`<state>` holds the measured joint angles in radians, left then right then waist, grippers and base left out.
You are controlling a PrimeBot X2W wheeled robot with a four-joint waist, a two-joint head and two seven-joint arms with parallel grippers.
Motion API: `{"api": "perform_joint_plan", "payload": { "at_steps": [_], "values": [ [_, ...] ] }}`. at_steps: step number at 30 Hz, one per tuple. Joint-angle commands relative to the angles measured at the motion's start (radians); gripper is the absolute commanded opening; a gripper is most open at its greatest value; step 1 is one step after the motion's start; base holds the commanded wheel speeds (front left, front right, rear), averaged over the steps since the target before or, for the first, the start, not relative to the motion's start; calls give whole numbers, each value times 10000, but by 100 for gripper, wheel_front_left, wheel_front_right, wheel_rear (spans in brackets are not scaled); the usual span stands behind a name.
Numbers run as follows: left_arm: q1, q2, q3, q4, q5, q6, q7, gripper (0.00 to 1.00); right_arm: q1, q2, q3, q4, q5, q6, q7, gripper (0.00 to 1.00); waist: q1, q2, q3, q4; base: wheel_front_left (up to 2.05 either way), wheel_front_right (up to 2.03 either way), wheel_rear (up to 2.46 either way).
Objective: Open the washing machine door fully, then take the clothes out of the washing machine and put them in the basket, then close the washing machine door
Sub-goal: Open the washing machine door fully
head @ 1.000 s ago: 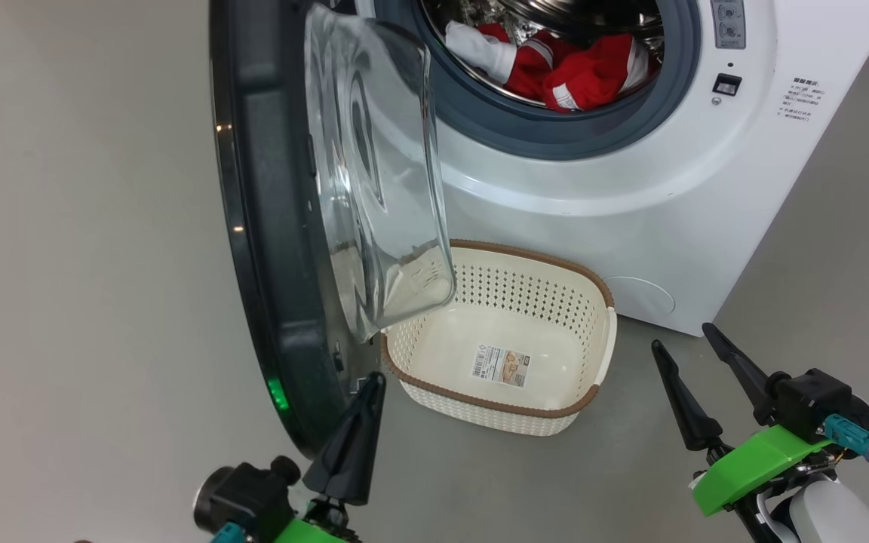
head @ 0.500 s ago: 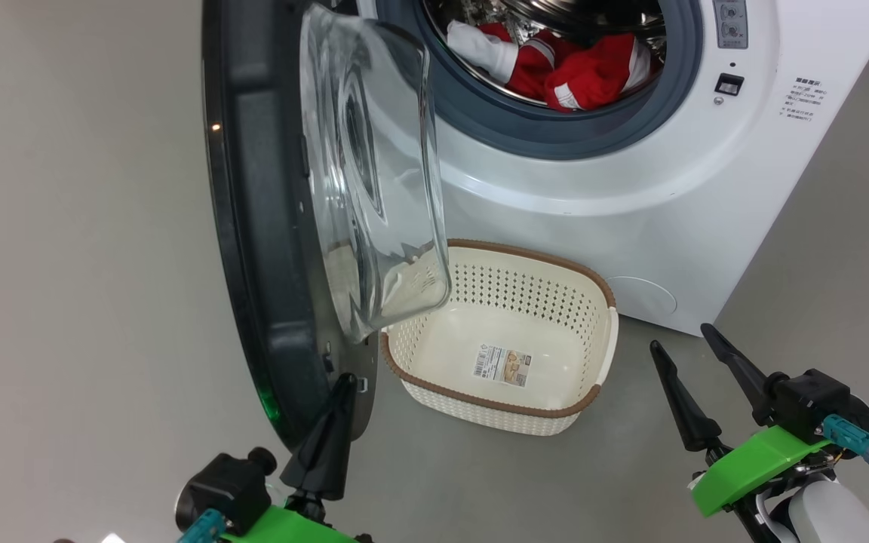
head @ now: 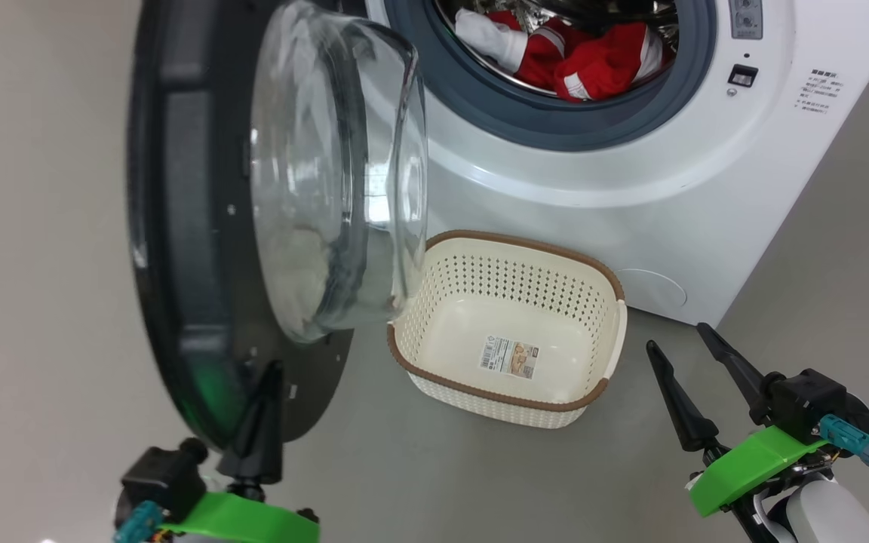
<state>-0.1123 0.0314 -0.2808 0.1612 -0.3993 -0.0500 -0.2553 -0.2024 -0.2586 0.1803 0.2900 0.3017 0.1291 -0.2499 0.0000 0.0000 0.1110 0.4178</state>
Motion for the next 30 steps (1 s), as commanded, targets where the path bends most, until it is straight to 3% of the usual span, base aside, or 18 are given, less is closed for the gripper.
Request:
{"api": "perform_joint_plan", "payload": {
  "at_steps": [1, 11, 30],
  "values": [
    [-446, 189, 747, -120, 106, 52, -65, 0, -137, -93, 226, -271, -61, 16, -118, 100, 0, 0, 77, 33, 0, 0, 0],
    [-944, 273, 2671, 573, 750, -281, -65, 0, -303, -184, 327, -268, -114, 16, -118, 100, 0, 0, 382, 35, 0, 0, 0],
    [-2162, 741, 5053, 2096, 1619, -618, -65, 0, -623, -305, 254, -556, -264, 16, -118, 100, 0, 0, 754, -60, 0, 0, 0]
  ]
}}
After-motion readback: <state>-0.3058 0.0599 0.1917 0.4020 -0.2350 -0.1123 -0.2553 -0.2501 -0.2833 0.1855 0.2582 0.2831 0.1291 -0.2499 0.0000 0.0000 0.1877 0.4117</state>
